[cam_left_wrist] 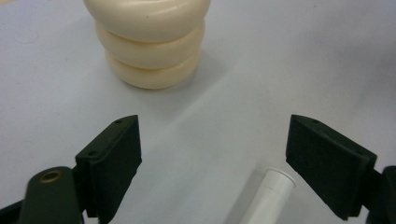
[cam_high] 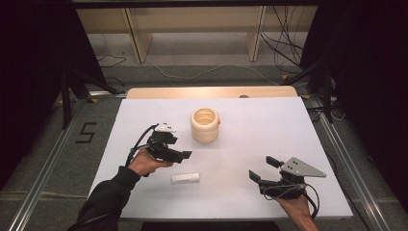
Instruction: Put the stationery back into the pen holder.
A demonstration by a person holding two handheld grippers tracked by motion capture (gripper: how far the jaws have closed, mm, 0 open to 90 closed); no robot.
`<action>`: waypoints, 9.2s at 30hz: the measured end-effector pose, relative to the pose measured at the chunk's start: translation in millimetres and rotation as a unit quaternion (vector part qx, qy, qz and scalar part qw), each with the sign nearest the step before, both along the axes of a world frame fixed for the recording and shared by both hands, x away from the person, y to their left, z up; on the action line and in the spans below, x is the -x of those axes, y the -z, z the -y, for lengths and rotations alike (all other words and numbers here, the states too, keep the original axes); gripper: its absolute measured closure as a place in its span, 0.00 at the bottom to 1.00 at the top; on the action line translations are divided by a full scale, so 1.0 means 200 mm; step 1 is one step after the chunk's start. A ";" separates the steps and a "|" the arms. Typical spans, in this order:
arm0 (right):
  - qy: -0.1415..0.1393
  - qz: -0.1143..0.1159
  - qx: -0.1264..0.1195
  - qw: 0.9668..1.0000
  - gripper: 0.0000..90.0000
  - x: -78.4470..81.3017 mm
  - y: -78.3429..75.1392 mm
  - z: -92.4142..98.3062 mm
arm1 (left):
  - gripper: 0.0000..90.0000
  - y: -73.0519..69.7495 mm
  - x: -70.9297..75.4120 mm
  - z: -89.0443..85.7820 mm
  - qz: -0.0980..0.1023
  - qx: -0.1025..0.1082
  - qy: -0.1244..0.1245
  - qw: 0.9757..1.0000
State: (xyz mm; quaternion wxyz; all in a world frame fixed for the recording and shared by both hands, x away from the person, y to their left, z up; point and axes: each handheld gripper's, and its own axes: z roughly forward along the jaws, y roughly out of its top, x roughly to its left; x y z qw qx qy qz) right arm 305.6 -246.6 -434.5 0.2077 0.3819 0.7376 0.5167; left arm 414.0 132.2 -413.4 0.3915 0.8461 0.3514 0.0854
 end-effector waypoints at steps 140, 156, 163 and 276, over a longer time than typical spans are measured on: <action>-0.011 0.000 0.014 1.000 0.23 0.01 0.00 -0.02 | 0.77 0.05 -0.03 0.10 0.056 0.041 -0.025 0.997; -0.010 -0.001 0.013 1.000 0.23 0.00 0.01 -0.03 | 0.77 0.02 -0.03 0.06 0.096 0.091 -0.073 0.989; -0.011 -0.002 0.013 1.000 0.23 0.00 0.01 -0.03 | 0.77 0.02 -0.04 0.06 0.098 0.097 -0.080 0.987; -0.014 -0.003 0.006 1.000 0.23 0.00 0.02 -0.01 | 0.77 0.00 -0.44 0.35 0.110 0.144 -0.142 0.973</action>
